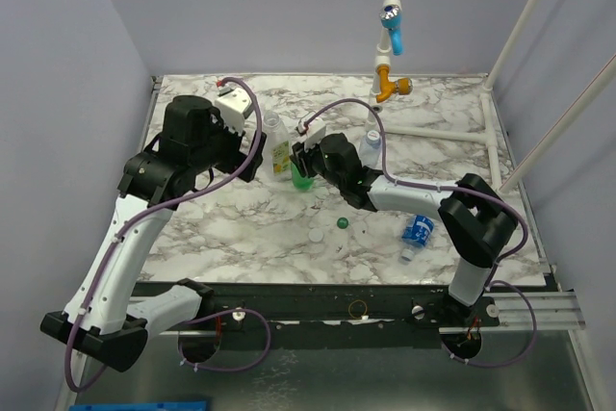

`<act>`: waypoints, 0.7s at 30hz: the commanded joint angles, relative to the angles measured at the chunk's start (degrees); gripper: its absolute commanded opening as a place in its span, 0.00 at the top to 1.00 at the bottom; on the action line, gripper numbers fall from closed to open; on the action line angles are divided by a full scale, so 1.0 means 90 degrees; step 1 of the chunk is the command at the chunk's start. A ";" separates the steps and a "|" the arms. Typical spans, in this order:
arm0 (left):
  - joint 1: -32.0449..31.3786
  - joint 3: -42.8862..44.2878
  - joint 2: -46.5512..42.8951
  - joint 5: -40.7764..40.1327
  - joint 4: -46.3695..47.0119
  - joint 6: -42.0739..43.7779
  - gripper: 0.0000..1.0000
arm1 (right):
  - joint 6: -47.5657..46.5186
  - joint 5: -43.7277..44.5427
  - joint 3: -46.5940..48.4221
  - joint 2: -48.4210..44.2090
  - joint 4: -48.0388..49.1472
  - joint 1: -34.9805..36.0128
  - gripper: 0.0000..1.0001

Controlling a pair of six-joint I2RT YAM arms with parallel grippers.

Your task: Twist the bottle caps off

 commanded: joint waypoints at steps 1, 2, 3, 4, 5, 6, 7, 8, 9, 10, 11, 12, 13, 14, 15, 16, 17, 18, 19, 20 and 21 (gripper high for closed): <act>0.0022 -0.0138 -0.0242 0.0312 -0.0058 0.0027 0.01 | 0.0338 0.0083 -0.0011 -0.0057 0.0151 -0.0005 0.53; 0.0025 -0.0174 -0.0277 0.0368 -0.0058 0.0041 0.01 | 0.0377 0.0077 0.0005 -0.0079 0.0109 -0.0009 0.47; 0.0021 -0.0203 -0.0326 0.0435 -0.0060 0.0052 0.01 | 0.0393 0.0072 0.0026 -0.0115 0.0068 -0.0006 0.44; 0.0022 -0.0226 -0.0356 0.0485 -0.0058 0.0056 0.01 | 0.0405 0.0081 0.0028 -0.0159 0.0054 -0.0005 0.40; 0.0022 -0.0225 -0.0383 0.0529 -0.0057 0.0061 0.01 | 0.0415 0.0081 0.0040 -0.0188 0.0029 -0.0011 0.38; 0.0023 -0.0211 -0.0383 0.0558 -0.0058 0.0053 0.01 | 0.0420 0.0078 0.0057 -0.0220 0.0002 -0.0010 0.36; 0.0022 -0.0184 -0.0380 0.0581 -0.0058 0.0038 0.01 | 0.0421 0.0079 0.0084 -0.0249 -0.0041 -0.0012 0.34; 0.0015 -0.0155 -0.0359 0.0602 -0.0065 0.0032 0.01 | 0.0430 0.0083 0.0113 -0.0283 -0.0076 -0.0014 0.30; 0.0022 -0.0117 -0.0342 0.0630 -0.0068 0.0023 0.01 | 0.0440 0.0095 0.0142 -0.0317 -0.0127 -0.0009 0.28; 0.0018 -0.0079 -0.0311 0.0641 -0.0068 0.0022 0.01 | 0.0445 0.0108 0.0169 -0.0380 -0.0178 -0.0009 0.25; 0.0022 -0.0042 -0.0296 0.0649 -0.0076 0.0027 0.01 | 0.0451 0.0116 0.0188 -0.0466 -0.0230 -0.0009 0.23; 0.0022 -0.0023 -0.0278 0.0661 -0.0078 0.0031 0.01 | 0.0452 0.0141 0.0203 -0.0561 -0.0288 -0.0014 0.21; 0.0020 0.0000 -0.0266 0.0671 -0.0087 0.0047 0.01 | 0.0462 0.0190 0.0227 -0.0696 -0.0354 -0.0018 0.19; 0.0027 0.0021 -0.0255 0.0686 -0.0096 0.0056 0.01 | 0.0465 0.0247 0.0249 -0.0832 -0.0451 -0.0014 0.17; 0.0022 0.0050 -0.0238 0.0690 -0.0112 0.0066 0.01 | 0.0488 0.0313 0.0276 -0.1007 -0.0544 -0.0014 0.16; 0.0021 0.0074 -0.0219 0.0691 -0.0125 0.0071 0.01 | 0.0526 0.0365 0.0307 -0.1174 -0.0715 -0.0014 0.14; 0.0022 0.0102 -0.0198 0.0700 -0.0155 0.0071 0.01 | 0.0565 0.0388 0.0343 -0.1367 -0.0899 -0.0019 0.13; 0.0015 0.0136 -0.0185 0.0705 -0.0180 0.0080 0.01 | 0.0598 0.0415 0.0381 -0.1561 -0.1086 -0.0029 0.12; 0.0022 0.0154 -0.0168 0.0710 -0.0193 0.0081 0.01 | 0.0675 0.0486 0.0438 -0.1722 -0.1352 -0.0034 0.11; 0.0022 0.0189 -0.0153 0.0709 -0.0195 0.0074 0.01 | 0.0737 0.0570 0.0457 -0.1923 -0.1575 -0.0042 0.11; 0.0020 0.0208 -0.0138 0.0710 -0.0205 0.0053 0.01 | 0.0777 0.0713 0.0460 -0.2099 -0.1797 -0.0051 0.11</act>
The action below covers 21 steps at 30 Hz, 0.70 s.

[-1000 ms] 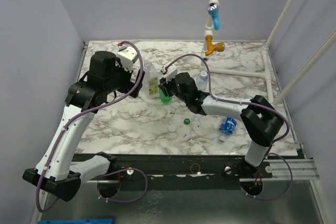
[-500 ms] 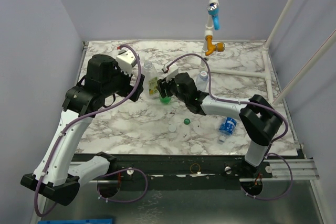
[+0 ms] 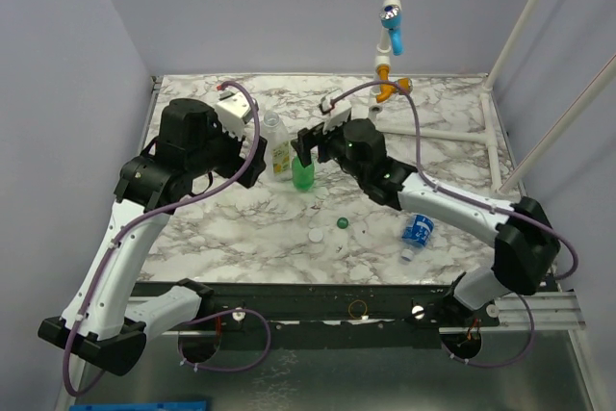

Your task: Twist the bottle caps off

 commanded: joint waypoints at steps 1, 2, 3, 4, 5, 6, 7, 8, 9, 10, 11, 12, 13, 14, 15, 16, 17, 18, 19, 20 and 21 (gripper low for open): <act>0.0022 0.0301 0.0058 0.0202 -0.0121 0.0026 0.01 | 0.0325 0.0620 0.0278 -0.0947 -0.1037 -0.0081 0.11; 0.0022 0.0316 0.0075 0.0250 -0.0122 0.0023 0.01 | 0.0407 0.0746 0.0276 -0.1113 -0.1287 -0.0146 0.11; 0.0022 0.0334 0.0084 0.0313 -0.0132 0.0005 0.01 | 0.0497 0.0814 0.0257 -0.1294 -0.1503 -0.0256 0.11; 0.0021 0.0348 0.0095 0.0348 -0.0132 -0.0027 0.01 | 0.0603 0.0831 0.0257 -0.1419 -0.1775 -0.0386 0.11; 0.0022 0.0343 0.0095 0.0403 -0.0137 -0.0043 0.01 | 0.0722 0.0789 0.0251 -0.1553 -0.2176 -0.0584 0.11; 0.0020 0.0343 0.0104 0.0438 -0.0132 -0.0047 0.01 | 0.0771 0.0743 0.0216 -0.1642 -0.2353 -0.0745 0.11; 0.0022 0.0339 0.0105 0.0487 -0.0132 -0.0055 0.01 | 0.0811 0.0742 0.0149 -0.1705 -0.2503 -0.0903 0.11; 0.0021 0.0327 0.0117 0.0525 -0.0132 -0.0056 0.01 | 0.0801 0.0753 0.0047 -0.1776 -0.2574 -0.1010 0.11; 0.0021 0.0325 0.0116 0.0557 -0.0127 -0.0049 0.01 | 0.0731 0.0814 -0.0052 -0.1819 -0.2606 -0.1078 0.11; 0.0022 0.0325 0.0116 0.0588 -0.0132 -0.0055 0.01 | 0.0658 0.0879 -0.0173 -0.1875 -0.2595 -0.1097 0.11; 0.0021 0.0324 0.0121 0.0618 -0.0132 -0.0049 0.01 | 0.0587 0.0963 -0.0262 -0.1897 -0.2563 -0.1106 0.11; 0.0022 0.0320 0.0127 0.0644 -0.0132 -0.0045 0.01 | 0.0553 0.1032 -0.0343 -0.1890 -0.2553 -0.1121 0.11; 0.0022 0.0319 0.0122 0.0666 -0.0132 -0.0037 0.01 | 0.0513 0.1088 -0.0421 -0.1873 -0.2499 -0.1149 0.12; 0.0017 0.0310 0.0132 0.0699 -0.0132 -0.0027 0.01 | 0.0505 0.1092 -0.0504 -0.1830 -0.2429 -0.1199 0.13; 0.0020 0.0298 0.0125 0.0713 -0.0132 -0.0018 0.01 | 0.0481 0.1099 -0.0569 -0.1781 -0.2356 -0.1239 0.14; 0.0020 0.0294 0.0121 0.0743 -0.0132 -0.0017 0.01 | 0.0439 0.1115 -0.0669 -0.1743 -0.2207 -0.1285 0.15; 0.0022 0.0294 0.0114 0.0764 -0.0132 -0.0019 0.01 | 0.0383 0.1123 -0.0755 -0.1683 -0.2069 -0.1312 0.15; 0.0021 0.0299 0.0108 0.0792 -0.0132 -0.0012 0.01 | 0.0308 0.1152 -0.0812 -0.1625 -0.1914 -0.1342 0.16; 0.0022 0.0292 0.0093 0.0822 -0.0132 -0.0008 0.01 | 0.0230 0.1211 -0.0870 -0.1550 -0.1739 -0.1354 0.17; 0.0022 0.0300 0.0075 0.0843 -0.0132 -0.0006 0.01 | 0.0172 0.1281 -0.0909 -0.1486 -0.1550 -0.1369 0.18; 0.0023 0.0300 0.0069 0.0854 -0.0137 0.0002 0.01 | 0.0118 0.1310 -0.0931 -0.1429 -0.1447 -0.1393 0.19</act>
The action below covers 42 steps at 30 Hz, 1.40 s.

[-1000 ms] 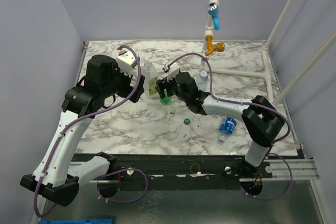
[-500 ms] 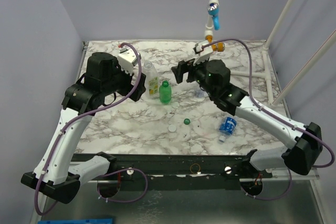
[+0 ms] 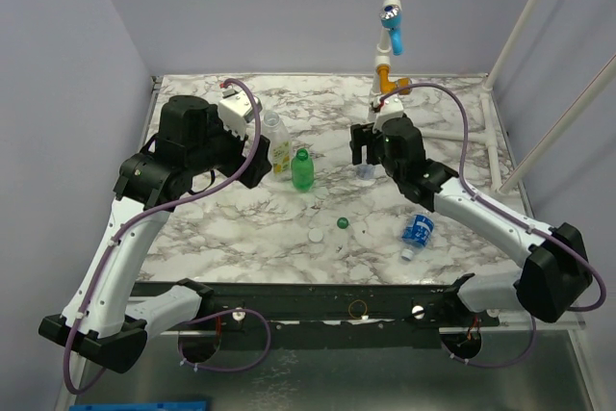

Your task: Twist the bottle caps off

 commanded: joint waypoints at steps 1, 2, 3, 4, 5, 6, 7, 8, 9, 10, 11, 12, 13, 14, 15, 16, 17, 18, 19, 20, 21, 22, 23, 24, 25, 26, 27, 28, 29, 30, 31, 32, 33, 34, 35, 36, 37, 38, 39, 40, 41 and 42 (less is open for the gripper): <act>0.0022 0.0121 -0.0055 0.0294 -0.0091 0.0019 0.01 | -0.0355 0.0395 -0.0175 0.0274 0.0747 -0.0119 0.20; 0.0020 0.0122 -0.0067 0.0283 -0.0096 0.0020 0.01 | -0.0391 0.0418 -0.0196 0.0313 0.0876 -0.0128 0.21; 0.0023 0.0128 -0.0064 0.0288 -0.0101 0.0019 0.01 | -0.0439 0.0449 -0.0211 0.0361 0.0964 -0.0137 0.22; 0.0023 0.0127 -0.0063 0.0290 -0.0110 0.0029 0.01 | -0.0473 0.0469 -0.0229 0.0402 0.1050 -0.0148 0.23; 0.0018 0.0118 -0.0071 0.0299 -0.0110 0.0025 0.01 | -0.0519 0.0517 -0.0241 0.0458 0.1100 -0.0148 0.24; 0.0023 0.0113 -0.0073 0.0300 -0.0111 0.0020 0.01 | -0.0548 0.0569 -0.0253 0.0498 0.1158 -0.0155 0.25; 0.0022 0.0095 -0.0082 0.0321 -0.0120 0.0013 0.01 | -0.0573 0.0615 -0.0287 0.0538 0.1211 -0.0166 0.26; 0.0022 0.0087 -0.0082 0.0333 -0.0120 0.0012 0.01 | -0.0585 0.0655 -0.0318 0.0558 0.1266 -0.0182 0.27; 0.0022 0.0075 -0.0092 0.0340 -0.0120 0.0001 0.01 | -0.0585 0.0659 -0.0368 0.0564 0.1335 -0.0199 0.28; 0.0022 0.0066 -0.0097 0.0357 -0.0120 -0.0010 0.01 | -0.0585 0.0623 -0.0418 0.0566 0.1406 -0.0215 0.31; 0.0022 0.0056 -0.0093 0.0372 -0.0123 -0.0009 0.01 | -0.0590 0.0612 -0.0460 0.0567 0.1443 -0.0226 0.32; 0.0022 0.0063 -0.0097 0.0380 -0.0122 -0.0012 0.01 | -0.0576 0.0595 -0.0476 0.0594 0.1458 -0.0241 0.33; 0.0020 0.0054 -0.0097 0.0388 -0.0130 -0.0019 0.01 | -0.0575 0.0576 -0.0500 0.0627 0.1466 -0.0246 0.33; 0.0022 0.0053 -0.0092 0.0407 -0.0130 -0.0019 0.01 | -0.0566 0.0568 -0.0520 0.0665 0.1469 -0.0255 0.33; 0.0022 0.0053 -0.0093 0.0418 -0.0140 -0.0019 0.01 | -0.0566 0.0569 -0.0545 0.0700 0.1500 -0.0263 0.34; 0.0027 0.0062 -0.0092 0.0428 -0.0140 -0.0027 0.01 | -0.0551 0.0569 -0.0574 0.0720 0.1525 -0.0265 0.34; 0.0022 0.0063 -0.0097 0.0437 -0.0154 -0.0029 0.01 | -0.0543 0.0566 -0.0597 0.0738 0.1555 -0.0280 0.35; 0.0022 0.0062 -0.0106 0.0456 -0.0155 -0.0029 0.01 | -0.0534 0.0547 -0.0627 0.0756 0.1590 -0.0285 0.36; 0.0022 0.0064 -0.0126 0.0474 -0.0150 -0.0029 0.01 | -0.0522 0.0523 -0.0643 0.0770 0.1620 -0.0297 0.38; 0.0015 0.0055 -0.0129 0.0493 -0.0150 -0.0030 0.01 | -0.0516 0.0494 -0.0644 0.0776 0.1639 -0.0304 0.40; 0.0022 0.0045 -0.0138 0.0515 -0.0150 -0.0029 0.01 | -0.0502 0.0488 -0.0648 0.0806 0.1645 -0.0314 0.43; 0.0021 0.0024 -0.0141 0.0538 -0.0150 -0.0038 0.01 | -0.0493 0.0475 -0.0644 0.0824 0.1661 -0.0319 0.45; 0.0022 0.0014 -0.0153 0.0561 -0.0150 -0.0039 0.01 | -0.0488 0.0451 -0.0666 0.0850 0.1690 -0.0319 0.47; 0.0021 -0.0012 -0.0161 0.0595 -0.0150 -0.0039 0.01 | -0.0483 0.0420 -0.0660 0.0884 0.1703 -0.0325 0.51; 0.0022 -0.0028 -0.0169 0.0623 -0.0147 -0.0039 0.01 | -0.0487 0.0398 -0.0661 0.0904 0.1721 -0.0326 0.56; 0.0022 -0.0059 -0.0193 0.0682 -0.0141 -0.0017 0.01 | -0.0489 0.0376 -0.0662 0.0912 0.1735 -0.0324 0.62; 0.0022 -0.0075 -0.0210 0.0762 -0.0140 0.0016 0.01 | -0.0478 0.0370 -0.0657 0.0912 0.1729 -0.0328 0.69; 0.0015 -0.0096 -0.0255 0.0833 -0.0125 0.0053 0.01 | -0.0461 0.0361 -0.0635 0.0892 0.1703 -0.0330 0.78; 0.0015 -0.0124 -0.0291 0.0926 -0.0097 0.0081 0.01 | -0.0450 0.0348 -0.0622 0.0836 0.1660 -0.0325 0.83; 0.0022 -0.0176 -0.0335 0.1006 -0.0059 0.0111 0.01 | -0.0437 0.0303 -0.0608 0.0745 0.1624 -0.0324 0.88; 0.0022 -0.0234 -0.0382 0.1111 0.0007 0.0134 0.01 | -0.0429 0.0256 -0.0594 0.0641 0.1570 -0.0324 0.92; 0.0022 -0.0289 -0.0437 0.1218 0.0079 0.0177 0.01 | -0.0418 0.0191 -0.0572 0.0525 0.1497 -0.0324 0.94; 0.0020 -0.0375 -0.0498 0.1330 0.0175 0.0200 0.01 | -0.0398 0.0117 -0.0539 0.0372 0.1381 -0.0325 0.97; 0.0022 -0.0447 -0.0548 0.1430 0.0285 0.0213 0.01 | -0.0363 0.0021 -0.0500 0.0227 0.1265 -0.0324 0.99; 0.0020 -0.0528 -0.0600 0.1539 0.0382 0.0237 0.01 | -0.0353 -0.0111 -0.0462 0.0052 0.1105 -0.0326 0.99; 0.0022 -0.0578 -0.0632 0.1657 0.0497 0.0253 0.01 | -0.0348 -0.0389 -0.0393 -0.0116 0.0970 -0.0325 0.99; 0.0021 -0.0641 -0.0670 0.1736 0.0596 0.0264 0.01 | -0.0322 -0.0645 -0.0326 -0.0311 0.0775 -0.0325 0.99; 0.0022 -0.0688 -0.0678 0.1829 0.0702 0.0273 0.01 | -0.0312 -0.0959 -0.0259 -0.0520 0.0581 -0.0324 0.99; 0.0013 -0.0733 -0.0679 0.1904 0.0791 0.0273 0.01 | -0.0297 -0.1268 -0.0178 -0.0684 0.0456 -0.0324 0.99; 0.0012 -0.0765 -0.0668 0.2019 0.0883 0.0279 0.01 | -0.0270 -0.1618 -0.0086 -0.0876 0.0285 -0.0324 0.99; 0.0012 -0.0784 -0.0647 0.2135 0.0957 0.0309 0.01 | -0.0224 -0.1923 0.0052 -0.1026 0.0089 -0.0323 0.99; 0.0012 -0.0803 -0.0627 0.2283 0.1056 0.0327 0.01 | -0.0185 -0.2297 0.0158 -0.1182 -0.0071 -0.0315 0.99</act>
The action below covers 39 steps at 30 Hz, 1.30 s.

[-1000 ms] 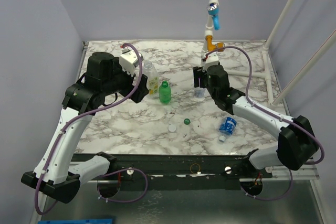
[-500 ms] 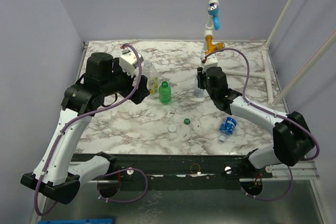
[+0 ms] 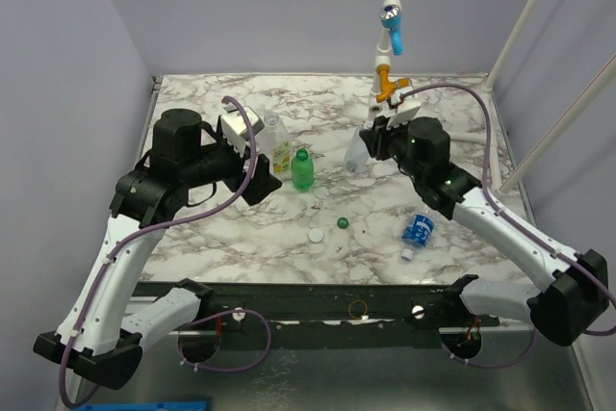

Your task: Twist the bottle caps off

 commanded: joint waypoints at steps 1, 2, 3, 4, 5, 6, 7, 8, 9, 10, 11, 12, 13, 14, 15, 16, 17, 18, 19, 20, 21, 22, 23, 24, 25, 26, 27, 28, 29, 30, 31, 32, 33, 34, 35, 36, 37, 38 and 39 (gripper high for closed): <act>0.0012 -0.0159 0.0012 0.0907 0.0692 0.0155 0.01 | 0.0224 -0.1751 0.0686 -0.0733 -0.0804 -0.0020 0.99; 0.0007 -0.0172 0.0038 0.1013 0.0803 0.0151 0.01 | 0.0268 -0.2026 0.0831 -0.0825 -0.0936 -0.0020 0.99; -0.0002 -0.0183 0.0053 0.1139 0.0904 0.0166 0.01 | 0.0306 -0.2309 0.1012 -0.0906 -0.1053 -0.0021 0.99; -0.0012 -0.0193 0.0093 0.1238 0.0976 0.0189 0.01 | 0.0345 -0.2498 0.1207 -0.0938 -0.1185 -0.0020 0.99; -0.0033 -0.0179 0.0118 0.1352 0.1042 0.0204 0.01 | 0.0409 -0.2743 0.1375 -0.0962 -0.1277 -0.0020 1.00; -0.0062 -0.0151 0.0163 0.1434 0.1084 0.0235 0.01 | 0.0471 -0.2954 0.1578 -0.0968 -0.1354 -0.0020 1.00; -0.0100 -0.0114 0.0205 0.1510 0.1115 0.0262 0.01 | 0.0537 -0.3199 0.1735 -0.0964 -0.1397 -0.0020 0.99; -0.0145 -0.0056 0.0268 0.1569 0.1137 0.0284 0.01 | 0.0626 -0.3368 0.1890 -0.0954 -0.1397 -0.0020 1.00; -0.0193 0.0002 0.0326 0.1597 0.1166 0.0287 0.01 | 0.0713 -0.3513 0.2007 -0.0938 -0.1387 -0.0020 0.99; -0.0251 0.0073 0.0397 0.1603 0.1193 0.0261 0.01 | 0.0806 -0.3640 0.2123 -0.0914 -0.1362 -0.0020 0.99; -0.0310 0.0124 0.0468 0.1596 0.1215 0.0232 0.01 | 0.0868 -0.3772 0.2200 -0.0907 -0.1324 -0.0020 1.00; -0.0359 0.0178 0.0515 0.1582 0.1243 0.0197 0.01 | 0.0966 -0.3884 0.2271 -0.0893 -0.1271 -0.0020 1.00; -0.0408 0.0201 0.0545 0.1568 0.1289 0.0166 0.01 | 0.1057 -0.4016 0.2316 -0.0893 -0.1171 -0.0020 0.99; -0.0455 0.0206 0.0560 0.1540 0.1345 0.0158 0.01 | 0.1173 -0.4119 0.2342 -0.0891 -0.1057 -0.0020 0.99; -0.0523 0.0196 0.0574 0.1474 0.1403 0.0160 0.01 | 0.1284 -0.4262 0.2372 -0.0892 -0.0958 -0.0020 0.99; -0.0591 0.0188 0.0589 0.1358 0.1491 0.0146 0.01 | 0.1418 -0.4377 0.2402 -0.0880 -0.0831 -0.0025 0.99; -0.0663 0.0166 0.0605 0.1213 0.1582 0.0119 0.01 | 0.1535 -0.4551 0.2422 -0.0870 -0.0716 -0.0023 0.99; -0.0722 0.0175 0.0633 0.1079 0.1680 0.0076 0.01 | 0.1664 -0.4695 0.2437 -0.0842 -0.0611 -0.0014 0.99; -0.0756 0.0198 0.0665 0.0997 0.1767 0.0023 0.01 | 0.1773 -0.4804 0.2430 -0.0822 -0.0495 -0.0011 0.99; -0.0785 0.0247 0.0710 0.0957 0.1840 -0.0035 0.01 | 0.1839 -0.4918 0.2418 -0.0808 -0.0446 0.0002 0.99; -0.0798 0.0277 0.0743 0.0943 0.1913 -0.0100 0.01 | 0.1887 -0.4964 0.2392 -0.0809 -0.0341 0.0025 0.99; -0.0805 0.0310 0.0773 0.0978 0.1963 -0.0172 0.01 | 0.1920 -0.4986 0.2355 -0.0802 -0.0207 0.0054 0.99; -0.0815 0.0332 0.0799 0.1055 0.1997 -0.0221 0.01 | 0.1955 -0.5023 0.2326 -0.0808 -0.0124 0.0072 0.99; -0.0827 0.0343 0.0813 0.1144 0.2014 -0.0279 0.01 | 0.1991 -0.5064 0.2285 -0.0818 -0.0032 0.0086 0.99; -0.0854 0.0335 0.0832 0.1230 0.2018 -0.0333 0.01 | 0.2036 -0.5111 0.2241 -0.0835 0.0071 0.0101 0.99; -0.0879 0.0327 0.0855 0.1306 0.2024 -0.0406 0.01 | 0.2076 -0.5153 0.2219 -0.0839 0.0153 0.0120 0.99; -0.0903 0.0307 0.0873 0.1376 0.2021 -0.0466 0.01 | 0.2101 -0.5197 0.2203 -0.0825 0.0225 0.0147 0.99; -0.0931 0.0266 0.0888 0.1432 0.2027 -0.0479 0.01 | 0.2140 -0.5218 0.2203 -0.0804 0.0285 0.0170 1.00; -0.0984 0.0256 0.0915 0.1407 0.2025 -0.0475 0.01 | 0.2172 -0.5262 0.2194 -0.0782 0.0342 0.0198 0.99; -0.1022 0.0242 0.0939 0.1352 0.2030 -0.0460 0.01 | 0.2207 -0.5296 0.2194 -0.0742 0.0401 0.0225 0.99; -0.1047 0.0242 0.0973 0.1296 0.2031 -0.0439 0.01 | 0.2203 -0.5300 0.2194 -0.0714 0.0419 0.0271 0.99; -0.1052 0.0244 0.1003 0.1249 0.2047 -0.0413 0.01 | 0.2207 -0.5286 0.2194 -0.0672 0.0436 0.0329 0.99; -0.1052 0.0262 0.1029 0.1208 0.2075 -0.0388 0.01 | 0.2195 -0.5254 0.2194 -0.0643 0.0430 0.0363 0.99; -0.1052 0.0290 0.1046 0.1192 0.2107 -0.0369 0.01 | 0.2174 -0.5229 0.2177 -0.0625 0.0427 0.0405 0.99; -0.1052 0.0336 0.1073 0.1196 0.2111 -0.0349 0.04 | 0.2163 -0.5187 0.2158 -0.0610 0.0424 0.0431 0.99; -0.1052 0.0400 0.1093 0.1201 0.2109 -0.0330 0.08 | 0.2134 -0.5130 0.2129 -0.0611 0.0402 0.0457 0.99; -0.1052 0.0436 0.1106 0.1213 0.2114 -0.0312 0.14 | 0.2103 -0.5064 0.2101 -0.0627 0.0394 0.0467 0.99; -0.1052 0.0445 0.1108 0.1264 0.2112 -0.0251 0.21 | 0.2096 -0.4990 0.2068 -0.0647 0.0394 0.0468 0.99; -0.1052 0.0426 0.1085 0.1289 0.2110 -0.0206 0.32 | 0.2081 -0.4929 0.2043 -0.0668 0.0402 0.0469 0.99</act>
